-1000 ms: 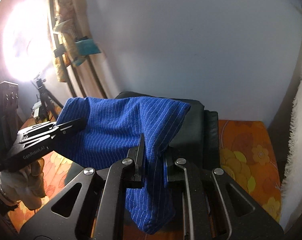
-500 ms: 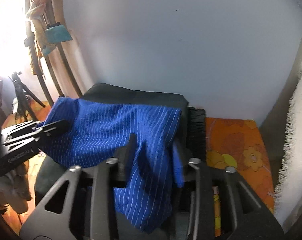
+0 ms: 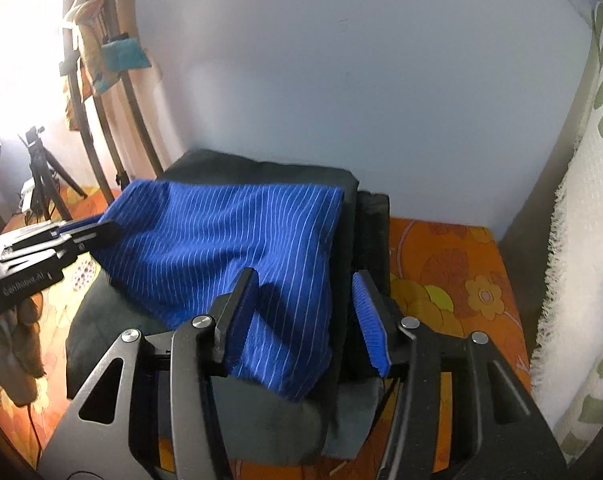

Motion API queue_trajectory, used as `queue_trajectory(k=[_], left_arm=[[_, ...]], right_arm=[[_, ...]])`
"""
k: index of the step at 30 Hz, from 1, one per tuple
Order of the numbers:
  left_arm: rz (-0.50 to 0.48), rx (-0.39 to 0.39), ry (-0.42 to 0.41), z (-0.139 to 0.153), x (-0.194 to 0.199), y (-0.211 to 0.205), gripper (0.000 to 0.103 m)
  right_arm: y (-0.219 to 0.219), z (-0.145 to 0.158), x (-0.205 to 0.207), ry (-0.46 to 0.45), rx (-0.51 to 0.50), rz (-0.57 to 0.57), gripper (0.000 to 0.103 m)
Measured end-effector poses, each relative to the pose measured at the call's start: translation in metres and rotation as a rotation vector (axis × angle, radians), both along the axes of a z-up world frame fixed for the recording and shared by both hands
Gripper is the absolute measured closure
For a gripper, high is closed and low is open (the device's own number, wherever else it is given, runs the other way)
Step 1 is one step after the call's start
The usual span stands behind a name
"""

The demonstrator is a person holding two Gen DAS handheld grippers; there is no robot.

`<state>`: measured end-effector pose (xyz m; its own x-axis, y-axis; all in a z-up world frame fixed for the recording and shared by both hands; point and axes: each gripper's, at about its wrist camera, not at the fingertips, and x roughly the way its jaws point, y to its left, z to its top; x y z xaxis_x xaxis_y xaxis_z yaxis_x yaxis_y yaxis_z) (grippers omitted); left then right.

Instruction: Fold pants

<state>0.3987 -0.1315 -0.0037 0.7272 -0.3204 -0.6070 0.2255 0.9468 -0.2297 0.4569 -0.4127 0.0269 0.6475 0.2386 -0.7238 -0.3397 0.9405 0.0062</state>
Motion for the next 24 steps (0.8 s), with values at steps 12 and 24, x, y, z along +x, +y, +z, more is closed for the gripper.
queue_trajectory(k=[12, 24], left_arm=[[-0.006, -0.009, 0.008, 0.031, -0.072, 0.015, 0.079], [-0.024, 0.011, -0.068, 0.078, -0.199, 0.026, 0.057]], right_arm=[[-0.009, 0.035, -0.078, -0.012, 0.035, -0.013, 0.052], [0.0, 0.085, -0.2, -0.1, 0.102, -0.019, 0.038]])
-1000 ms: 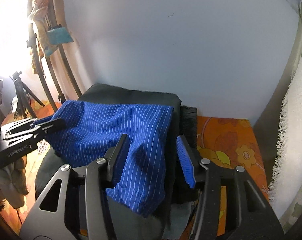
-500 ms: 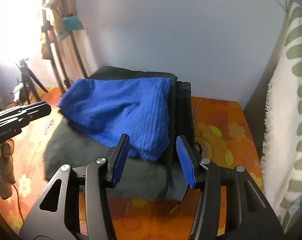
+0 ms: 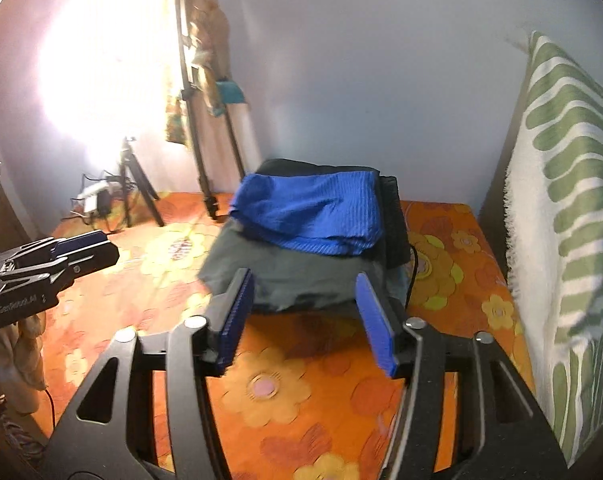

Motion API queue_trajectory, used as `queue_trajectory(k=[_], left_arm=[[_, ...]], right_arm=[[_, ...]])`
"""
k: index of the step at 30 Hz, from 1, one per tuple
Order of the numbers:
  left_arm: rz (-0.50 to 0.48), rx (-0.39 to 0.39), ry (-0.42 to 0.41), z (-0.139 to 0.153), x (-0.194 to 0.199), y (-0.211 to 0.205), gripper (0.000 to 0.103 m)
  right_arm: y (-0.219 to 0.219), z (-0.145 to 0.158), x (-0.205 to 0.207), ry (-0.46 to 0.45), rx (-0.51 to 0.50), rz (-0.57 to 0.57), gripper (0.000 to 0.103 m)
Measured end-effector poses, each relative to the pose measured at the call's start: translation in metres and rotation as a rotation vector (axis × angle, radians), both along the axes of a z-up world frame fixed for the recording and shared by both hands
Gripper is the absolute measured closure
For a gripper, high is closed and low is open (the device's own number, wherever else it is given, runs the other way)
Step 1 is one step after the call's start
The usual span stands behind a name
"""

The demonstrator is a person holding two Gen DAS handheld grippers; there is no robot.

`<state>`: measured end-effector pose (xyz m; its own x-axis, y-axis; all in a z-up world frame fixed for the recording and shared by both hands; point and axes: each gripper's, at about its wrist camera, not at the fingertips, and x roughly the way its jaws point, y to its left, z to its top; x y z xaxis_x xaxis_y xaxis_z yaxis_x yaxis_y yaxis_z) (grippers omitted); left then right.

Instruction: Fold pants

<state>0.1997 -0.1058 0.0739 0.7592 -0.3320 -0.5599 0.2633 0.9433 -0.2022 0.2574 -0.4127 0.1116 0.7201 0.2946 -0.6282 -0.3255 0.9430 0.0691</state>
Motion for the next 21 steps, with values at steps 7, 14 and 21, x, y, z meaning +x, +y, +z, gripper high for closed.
queue_trajectory(k=[7, 14, 21], left_arm=[[-0.029, 0.046, -0.074, 0.014, -0.073, 0.001, 0.05], [-0.036, 0.035, -0.079, 0.007, -0.121, 0.013, 0.041], [-0.013, 0.036, -0.04, -0.014, -0.142, 0.026, 0.041]], right_arm=[[0.007, 0.013, -0.075, -0.035, 0.007, 0.0, 0.02], [0.023, 0.006, -0.13, -0.058, 0.008, -0.043, 0.009], [0.039, -0.016, -0.161, -0.08, -0.022, -0.077, 0.004]])
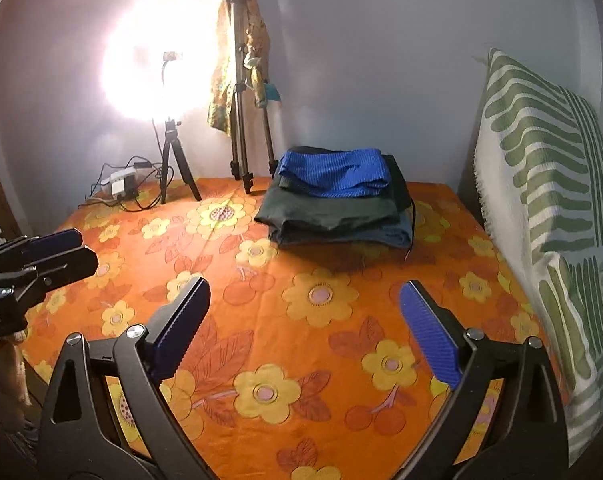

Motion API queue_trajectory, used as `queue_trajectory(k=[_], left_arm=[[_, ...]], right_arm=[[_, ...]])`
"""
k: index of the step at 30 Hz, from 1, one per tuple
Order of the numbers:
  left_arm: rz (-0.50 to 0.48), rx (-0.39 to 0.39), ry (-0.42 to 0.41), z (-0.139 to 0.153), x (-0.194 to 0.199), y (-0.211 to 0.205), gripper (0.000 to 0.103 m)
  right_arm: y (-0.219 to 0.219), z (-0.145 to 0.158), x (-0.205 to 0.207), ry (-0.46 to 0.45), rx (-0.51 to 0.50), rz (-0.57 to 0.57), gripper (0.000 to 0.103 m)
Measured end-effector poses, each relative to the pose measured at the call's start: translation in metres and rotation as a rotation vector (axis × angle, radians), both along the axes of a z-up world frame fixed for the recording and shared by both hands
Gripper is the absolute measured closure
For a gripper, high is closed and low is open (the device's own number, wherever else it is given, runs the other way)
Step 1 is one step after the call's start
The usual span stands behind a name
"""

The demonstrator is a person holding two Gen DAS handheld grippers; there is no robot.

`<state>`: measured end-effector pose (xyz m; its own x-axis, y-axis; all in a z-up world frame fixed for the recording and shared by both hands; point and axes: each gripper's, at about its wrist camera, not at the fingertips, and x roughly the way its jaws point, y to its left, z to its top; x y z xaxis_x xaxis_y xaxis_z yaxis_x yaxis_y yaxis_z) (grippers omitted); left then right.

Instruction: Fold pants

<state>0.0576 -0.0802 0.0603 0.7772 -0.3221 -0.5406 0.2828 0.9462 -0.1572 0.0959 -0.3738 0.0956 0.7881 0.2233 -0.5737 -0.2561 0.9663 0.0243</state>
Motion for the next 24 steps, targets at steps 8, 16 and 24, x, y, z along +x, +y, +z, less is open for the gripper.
queue_trajectory(k=[8, 16, 24], left_arm=[[0.035, 0.055, 0.013, -0.022, -0.019, 0.008, 0.041], [0.059, 0.065, 0.06, -0.038, -0.021, 0.011, 0.041], [0.062, 0.074, 0.034, -0.033, -0.023, 0.008, 0.031]], right_arm=[[0.006, -0.016, -0.01, -0.006, 0.022, -0.006, 0.0], [0.005, -0.026, -0.005, 0.041, 0.049, -0.02, 0.0], [0.008, -0.027, -0.007, 0.032, 0.03, -0.019, 0.0]])
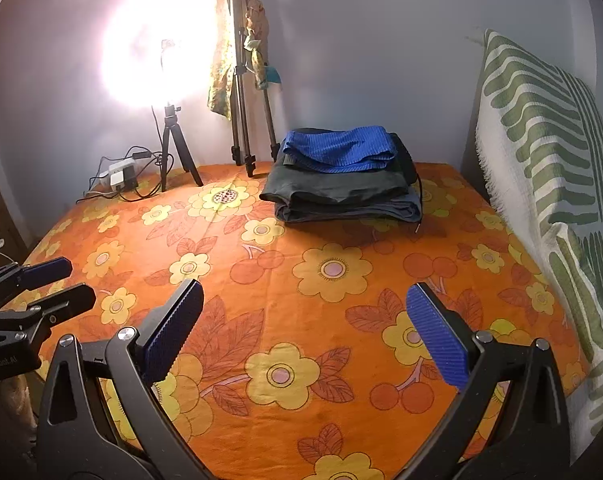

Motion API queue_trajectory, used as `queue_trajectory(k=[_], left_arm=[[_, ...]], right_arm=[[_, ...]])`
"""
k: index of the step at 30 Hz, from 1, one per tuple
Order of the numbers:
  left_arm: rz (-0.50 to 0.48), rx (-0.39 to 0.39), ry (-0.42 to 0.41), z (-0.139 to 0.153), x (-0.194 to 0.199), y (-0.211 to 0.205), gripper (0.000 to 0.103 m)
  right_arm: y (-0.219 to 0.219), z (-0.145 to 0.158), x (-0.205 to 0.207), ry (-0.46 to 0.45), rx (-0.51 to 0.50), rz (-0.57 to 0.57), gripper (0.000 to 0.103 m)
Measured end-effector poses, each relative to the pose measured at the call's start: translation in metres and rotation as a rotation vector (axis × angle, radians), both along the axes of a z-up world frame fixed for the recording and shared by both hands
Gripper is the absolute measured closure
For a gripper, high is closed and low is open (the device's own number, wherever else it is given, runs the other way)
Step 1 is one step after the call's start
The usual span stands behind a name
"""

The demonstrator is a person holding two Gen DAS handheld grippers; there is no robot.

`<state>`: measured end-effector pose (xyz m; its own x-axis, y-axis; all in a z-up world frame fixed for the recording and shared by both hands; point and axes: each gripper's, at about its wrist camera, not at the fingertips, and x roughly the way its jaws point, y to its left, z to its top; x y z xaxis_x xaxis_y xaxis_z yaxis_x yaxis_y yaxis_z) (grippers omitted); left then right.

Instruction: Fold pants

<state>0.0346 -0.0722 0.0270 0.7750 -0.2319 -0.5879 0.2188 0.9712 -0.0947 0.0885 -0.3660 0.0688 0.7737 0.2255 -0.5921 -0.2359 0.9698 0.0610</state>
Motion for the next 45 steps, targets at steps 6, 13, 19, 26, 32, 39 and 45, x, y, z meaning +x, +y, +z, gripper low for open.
queue_trajectory(k=[6, 13, 19, 26, 32, 39, 45], left_arm=[[-0.001, 0.011, -0.006, 0.0011, -0.0027, -0.0022, 0.031], [0.009, 0.011, -0.012, 0.0024, -0.0042, -0.0012, 0.022], [0.022, 0.015, 0.004, 0.0013, -0.0022, -0.0002, 0.02], [0.034, 0.016, 0.008, 0.002, -0.0013, 0.0014, 0.02], [0.038, 0.017, 0.002, 0.0036, -0.0018, 0.002, 0.02], [0.035, 0.025, -0.002, 0.0057, -0.0027, 0.0008, 0.02], [0.035, 0.029, -0.004, 0.0066, -0.0028, -0.0004, 0.02]], right_arm=[[-0.0007, 0.0004, -0.0004, -0.008, -0.003, -0.003, 0.0], [-0.0005, 0.0017, -0.0007, -0.009, -0.007, -0.006, 0.0], [0.002, 0.0005, -0.0022, -0.012, -0.017, 0.004, 0.0], [0.0032, -0.0001, -0.0026, -0.012, -0.018, 0.004, 0.0], [0.0038, -0.0001, -0.0032, -0.013, -0.02, 0.003, 0.0], [0.0048, -0.0005, -0.0037, -0.011, -0.018, 0.003, 0.0], [0.0049, -0.0007, -0.0034, -0.012, -0.018, 0.003, 0.0]])
